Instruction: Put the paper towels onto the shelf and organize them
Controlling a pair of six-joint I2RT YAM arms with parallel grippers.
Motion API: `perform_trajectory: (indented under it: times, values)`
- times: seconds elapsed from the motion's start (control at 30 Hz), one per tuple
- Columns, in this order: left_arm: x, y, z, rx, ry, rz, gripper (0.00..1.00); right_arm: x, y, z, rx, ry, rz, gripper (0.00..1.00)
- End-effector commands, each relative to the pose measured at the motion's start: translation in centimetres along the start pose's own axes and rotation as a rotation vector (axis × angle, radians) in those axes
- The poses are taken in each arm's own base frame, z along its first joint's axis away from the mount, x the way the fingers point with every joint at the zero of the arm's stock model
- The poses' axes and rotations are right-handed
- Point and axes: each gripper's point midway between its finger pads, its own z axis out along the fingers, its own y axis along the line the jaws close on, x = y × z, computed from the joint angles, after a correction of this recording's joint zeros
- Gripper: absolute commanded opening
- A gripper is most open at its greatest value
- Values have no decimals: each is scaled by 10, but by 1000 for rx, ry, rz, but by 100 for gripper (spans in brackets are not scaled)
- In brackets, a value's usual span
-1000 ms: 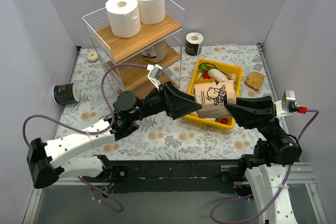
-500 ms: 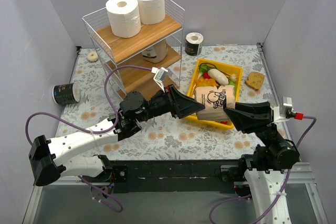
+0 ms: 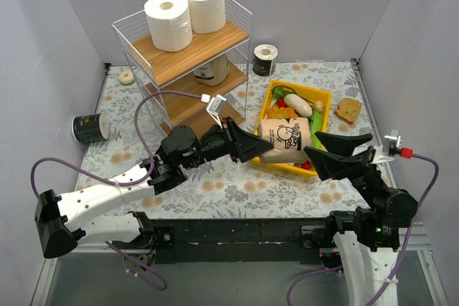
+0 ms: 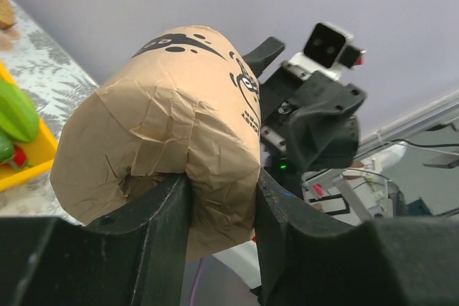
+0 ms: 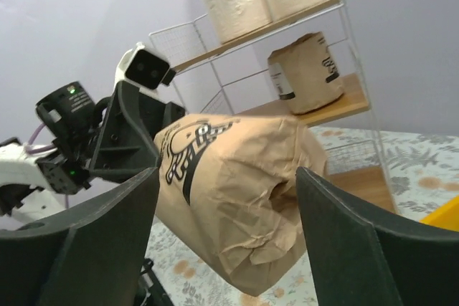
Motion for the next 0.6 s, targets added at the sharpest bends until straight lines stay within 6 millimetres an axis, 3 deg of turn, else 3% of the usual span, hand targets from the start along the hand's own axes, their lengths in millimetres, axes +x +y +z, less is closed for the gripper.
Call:
perform_trajectory:
  times: [0.0,0.07,0.13,0.17,0.2,0.23,0.27,0.43,0.57]
  values:
    - [-23,1,-28,-134,-61,115,27,-20,-14,-10,232,5,-92,86]
    - [-33,0,-38,-190,-65,188,27,-30,-17,-14,295,-15,-112,91]
    - [-39,26,-52,-347,-60,263,26,-39,-13,-17,326,-26,-144,95]
    - [-50,19,-56,-369,-74,289,26,-41,-12,-18,328,-29,-155,96]
    - [-46,32,-66,-443,-35,312,26,-42,-11,-18,332,-29,-160,96]
    - [-54,39,-71,-503,-44,365,26,-43,-10,-18,328,-26,-168,96]
    - [-63,33,-75,-523,-55,385,26,-42,-10,-18,327,-20,-167,97]
    - [-74,50,-98,-699,29,526,26,-30,-17,-19,332,18,-143,99]
    - [-88,66,-111,-852,70,635,24,-32,-16,-19,330,11,-157,99]
